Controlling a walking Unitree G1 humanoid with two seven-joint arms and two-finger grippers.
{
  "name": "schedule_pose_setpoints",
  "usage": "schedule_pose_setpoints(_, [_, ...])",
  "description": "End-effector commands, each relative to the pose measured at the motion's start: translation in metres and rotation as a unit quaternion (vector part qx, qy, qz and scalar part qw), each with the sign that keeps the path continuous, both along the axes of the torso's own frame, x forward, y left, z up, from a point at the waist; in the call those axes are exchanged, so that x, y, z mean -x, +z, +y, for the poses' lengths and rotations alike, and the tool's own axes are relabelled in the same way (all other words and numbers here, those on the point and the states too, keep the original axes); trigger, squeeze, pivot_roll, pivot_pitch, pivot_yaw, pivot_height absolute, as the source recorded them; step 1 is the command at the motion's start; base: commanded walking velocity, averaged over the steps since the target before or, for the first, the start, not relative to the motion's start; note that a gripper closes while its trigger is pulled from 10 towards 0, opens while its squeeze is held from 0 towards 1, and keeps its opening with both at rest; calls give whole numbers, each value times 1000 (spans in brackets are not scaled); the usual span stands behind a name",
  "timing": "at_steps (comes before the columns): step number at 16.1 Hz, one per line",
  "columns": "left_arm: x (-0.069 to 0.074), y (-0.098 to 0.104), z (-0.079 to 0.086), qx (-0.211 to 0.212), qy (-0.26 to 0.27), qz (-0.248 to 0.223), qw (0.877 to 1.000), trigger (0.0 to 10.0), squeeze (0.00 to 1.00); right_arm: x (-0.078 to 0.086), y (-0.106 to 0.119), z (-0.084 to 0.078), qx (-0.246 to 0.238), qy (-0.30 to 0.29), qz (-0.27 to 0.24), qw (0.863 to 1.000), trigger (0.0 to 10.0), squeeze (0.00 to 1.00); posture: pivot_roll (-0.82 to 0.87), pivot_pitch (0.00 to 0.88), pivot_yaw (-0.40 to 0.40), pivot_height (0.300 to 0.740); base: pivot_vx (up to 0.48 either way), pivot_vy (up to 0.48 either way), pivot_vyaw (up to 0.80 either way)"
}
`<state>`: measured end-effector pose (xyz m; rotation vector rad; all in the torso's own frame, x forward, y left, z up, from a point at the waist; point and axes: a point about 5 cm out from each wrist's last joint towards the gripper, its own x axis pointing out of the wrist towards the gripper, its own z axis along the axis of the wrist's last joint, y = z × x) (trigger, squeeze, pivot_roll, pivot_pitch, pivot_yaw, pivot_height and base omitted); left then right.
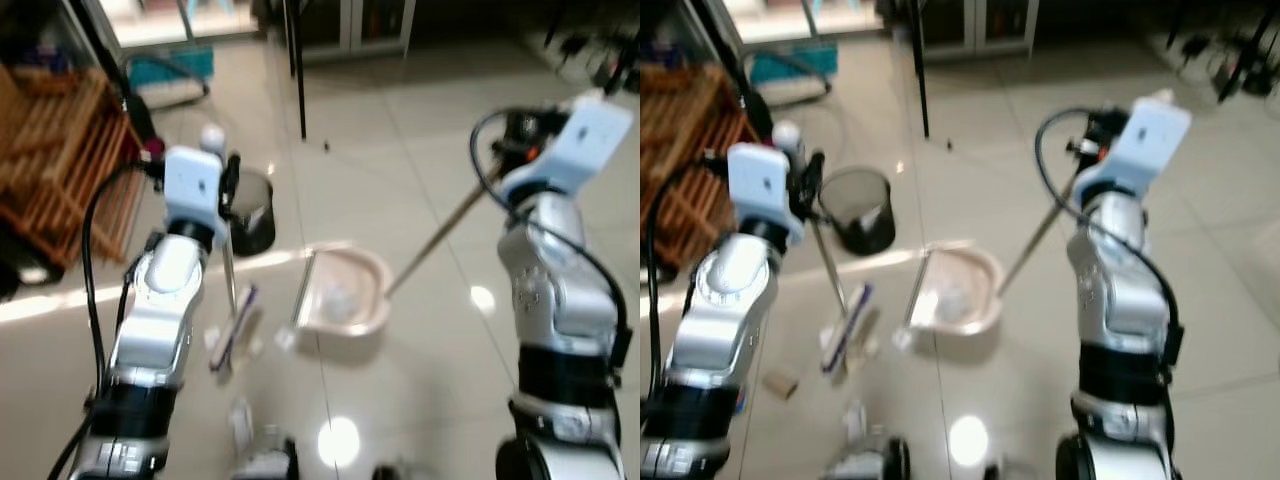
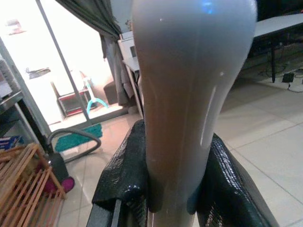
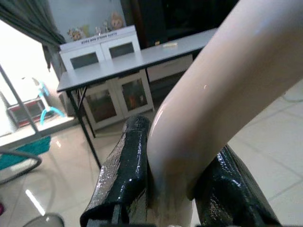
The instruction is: Sweep floor
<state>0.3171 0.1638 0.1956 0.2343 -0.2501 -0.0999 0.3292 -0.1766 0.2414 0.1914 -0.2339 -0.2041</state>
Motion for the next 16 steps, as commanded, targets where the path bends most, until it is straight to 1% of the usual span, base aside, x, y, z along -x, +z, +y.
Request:
schedule_pose_setpoints(1, [1,10,7,-8,17,-24,1000,10000,0,-1,11,11,-8,22,-20,1000,10000,0,-23,76,38,740,398,0,0])
schedule_pose_setpoints(6, [5,7,15,-2,39,-19,999,10000,0,-6,17,15,-6,29,-28,999,10000,0,-15,78,23,740,412,0,0])
schedule_pose_setpoints(12, [6,7,18,2,48,-17,999,10000,0,-11,21,17,-12,32,-33,999,10000,0,-12,78,17,740,421,0,0])
schedule_pose_setpoints(14, [8,5,18,2,48,-14,999,10000,0,-12,22,19,-26,36,-35,998,10000,0,-11,77,18,740,420,0,0])
schedule_pose_setpoints(15, [11,-2,20,-2,46,-2,999,10000,0,-14,22,21,-55,43,-35,997,10000,0,-13,77,20,740,420,0,0])
schedule_pose_setpoints(16, [12,-4,21,-2,45,1,999,10000,0,-14,22,21,-59,43,-35,997,10000,0,-13,77,20,740,420,0,0])
